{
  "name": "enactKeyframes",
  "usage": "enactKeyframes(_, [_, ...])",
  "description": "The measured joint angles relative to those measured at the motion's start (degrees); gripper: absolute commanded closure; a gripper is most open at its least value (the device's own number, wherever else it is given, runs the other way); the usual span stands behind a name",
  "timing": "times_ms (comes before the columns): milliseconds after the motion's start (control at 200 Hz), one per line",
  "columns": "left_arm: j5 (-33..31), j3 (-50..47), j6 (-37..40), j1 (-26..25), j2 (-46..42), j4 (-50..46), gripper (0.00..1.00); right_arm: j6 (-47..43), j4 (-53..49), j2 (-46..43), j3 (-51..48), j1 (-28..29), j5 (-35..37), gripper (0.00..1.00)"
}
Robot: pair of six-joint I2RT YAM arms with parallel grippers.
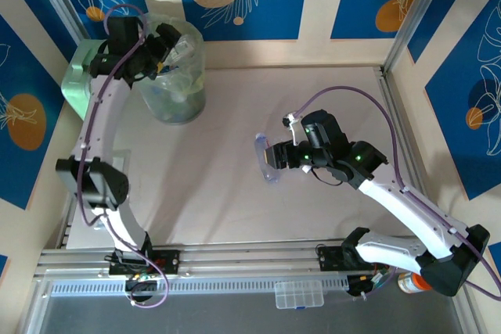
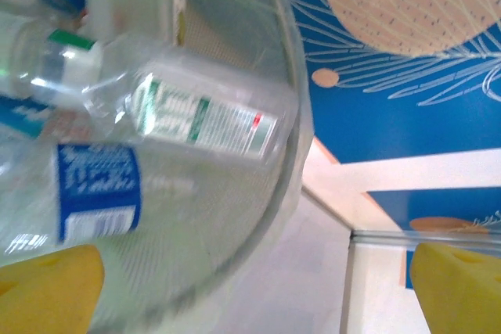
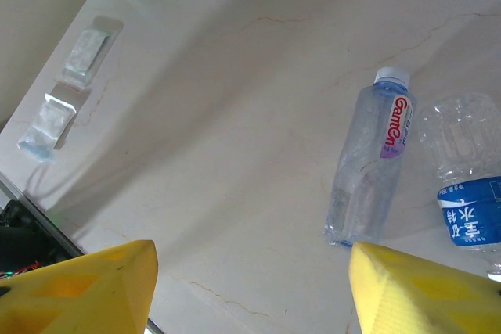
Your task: Put the plastic bottles in the bin
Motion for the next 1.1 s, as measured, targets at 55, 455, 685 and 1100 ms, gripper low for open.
enactKeyframes(55, [-1.3, -4.1, 1.2, -1.1, -3.8, 0.0, 0.00, 0.0, 0.0, 0.3, 0.0, 0.0, 0.0, 0.34])
enactKeyframes(455, [-9.4, -39.1, 6.3, -18.5, -27.6, 5.2, 0.00, 2.1, -3.6, 16.4, 5.2, 0.0, 4.5, 0.34])
enactKeyframes(685, [-8.1, -57.4, 6.1, -18.4, -29.8, 5.6, 0.00, 5.4, -6.2, 28.0, 8.6, 0.0, 8.7, 0.30])
enactKeyframes(1100, [-10.7, -65.2, 6.1, -18.4, -37.5, 9.0, 0.00, 7.8, -5.9, 39.5, 8.5, 0.0, 11.2, 0.27])
